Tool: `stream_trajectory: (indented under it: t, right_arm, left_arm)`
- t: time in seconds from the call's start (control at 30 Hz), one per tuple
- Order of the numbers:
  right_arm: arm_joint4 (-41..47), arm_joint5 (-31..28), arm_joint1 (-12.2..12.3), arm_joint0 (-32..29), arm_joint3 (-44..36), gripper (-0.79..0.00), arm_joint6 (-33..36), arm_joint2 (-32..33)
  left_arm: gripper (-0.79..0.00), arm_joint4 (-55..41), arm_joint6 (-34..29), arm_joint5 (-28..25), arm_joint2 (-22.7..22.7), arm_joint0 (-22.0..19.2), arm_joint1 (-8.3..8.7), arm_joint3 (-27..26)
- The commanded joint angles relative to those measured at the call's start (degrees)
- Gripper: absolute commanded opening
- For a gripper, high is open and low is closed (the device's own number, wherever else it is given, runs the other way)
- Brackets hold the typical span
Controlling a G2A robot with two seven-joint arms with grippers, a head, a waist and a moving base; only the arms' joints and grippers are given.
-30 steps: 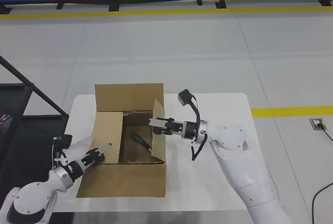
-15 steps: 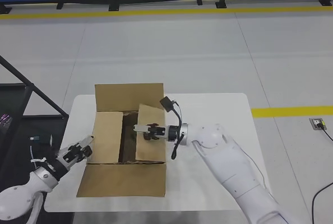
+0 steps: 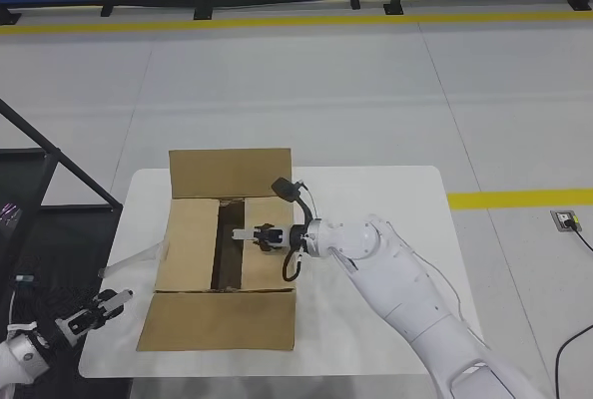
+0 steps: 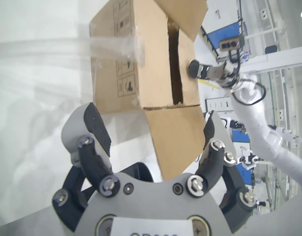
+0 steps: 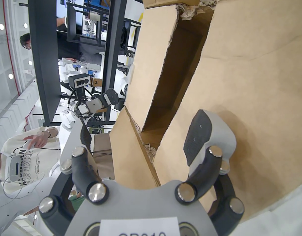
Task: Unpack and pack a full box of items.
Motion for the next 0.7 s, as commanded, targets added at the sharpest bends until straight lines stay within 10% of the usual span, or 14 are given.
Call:
stream_trajectory:
  t: [0.0,0.67]
  right_arm:
    - [-0.19,0.16,-0.28,0.44,0.67,0.000,-0.03,-0.44]
    - [-5.37,-12.92,2.31,-6.56,-15.08,0.000,-15.30,7.92]
  left_arm:
    - [0.000,-1.04,-3.50,-2.44,0.69,0.26,0.24,1.17]
    - [0.000,-18.25,-17.78,-1.68,7.40,0.19,3.91,0.37]
